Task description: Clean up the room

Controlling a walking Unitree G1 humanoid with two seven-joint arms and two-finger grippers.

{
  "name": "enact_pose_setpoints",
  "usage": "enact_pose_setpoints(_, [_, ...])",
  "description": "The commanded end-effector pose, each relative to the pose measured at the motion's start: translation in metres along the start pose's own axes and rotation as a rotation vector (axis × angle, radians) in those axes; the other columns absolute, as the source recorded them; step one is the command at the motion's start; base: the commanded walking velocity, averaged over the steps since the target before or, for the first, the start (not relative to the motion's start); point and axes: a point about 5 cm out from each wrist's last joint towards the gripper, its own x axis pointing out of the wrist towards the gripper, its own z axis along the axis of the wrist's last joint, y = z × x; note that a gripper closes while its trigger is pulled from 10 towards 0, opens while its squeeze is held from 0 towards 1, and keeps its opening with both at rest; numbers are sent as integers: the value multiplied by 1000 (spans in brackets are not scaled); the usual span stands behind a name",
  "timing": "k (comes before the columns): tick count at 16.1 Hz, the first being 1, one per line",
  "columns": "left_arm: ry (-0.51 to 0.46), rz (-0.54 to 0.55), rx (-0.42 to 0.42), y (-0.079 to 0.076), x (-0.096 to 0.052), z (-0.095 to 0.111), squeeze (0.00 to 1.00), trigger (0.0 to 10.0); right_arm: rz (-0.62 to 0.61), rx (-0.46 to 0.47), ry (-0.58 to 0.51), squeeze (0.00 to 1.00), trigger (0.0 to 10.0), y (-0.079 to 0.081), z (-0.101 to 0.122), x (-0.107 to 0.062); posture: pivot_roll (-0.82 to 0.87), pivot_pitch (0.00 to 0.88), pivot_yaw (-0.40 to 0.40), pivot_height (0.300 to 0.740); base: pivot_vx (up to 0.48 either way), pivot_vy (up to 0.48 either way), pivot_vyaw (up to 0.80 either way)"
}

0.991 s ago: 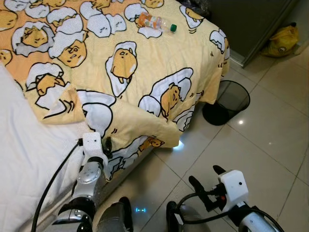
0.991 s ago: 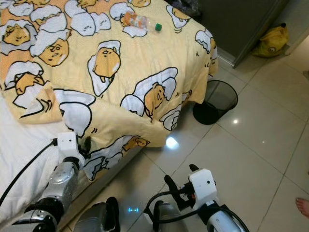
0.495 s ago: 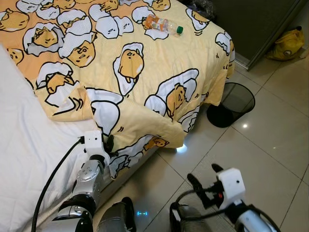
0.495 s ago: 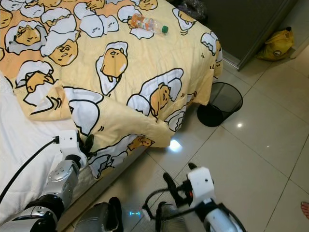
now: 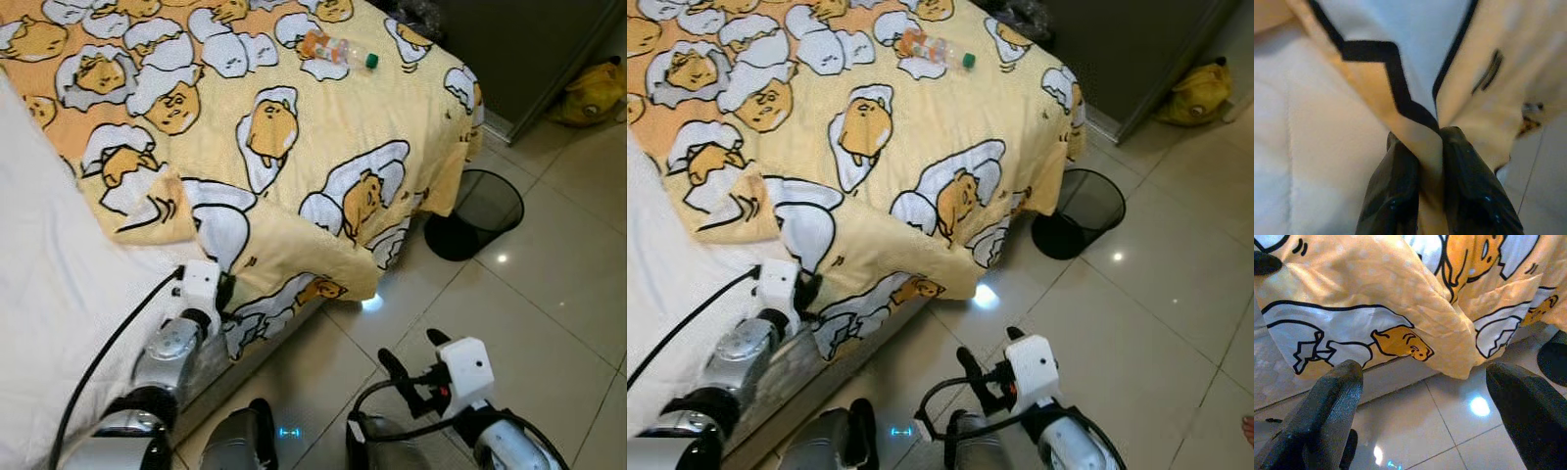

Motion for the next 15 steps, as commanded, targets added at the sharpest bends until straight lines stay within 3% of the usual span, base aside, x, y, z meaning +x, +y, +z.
enact_pose_setpoints(1, [51, -160, 42, -22, -4, -15, 0, 10000, -8, -3, 22, 0, 10000, -2, -5, -3, -255, 202, -24, 740, 0, 0, 0])
enact_pose_setpoints(4, [43, -229, 128, -25, -8, -17, 0, 10000, 0, -2, 22, 0, 10000, 0, -6, -1, -250, 200, -20, 740, 0, 0, 0])
enact_pose_setpoints(6, [14, -263, 124, -27, -11, -17, 0, 10000, 4, -1, 26, 0, 10000, 1, -9, 0, -246, 196, -18, 740, 0, 0, 0])
enact_pose_setpoints(10, [7, -299, 195, -26, -16, -20, 0, 10000, 9, -1, 28, 0, 10000, 2, -10, 2, -243, 192, -14, 740, 0, 0, 0])
enact_pose_setpoints(15, [48, -314, 224, -20, -26, -33, 0, 10000, 12, 0, 32, 0, 10000, 2, -12, 2, -242, 190, -11, 740, 0, -358, 0])
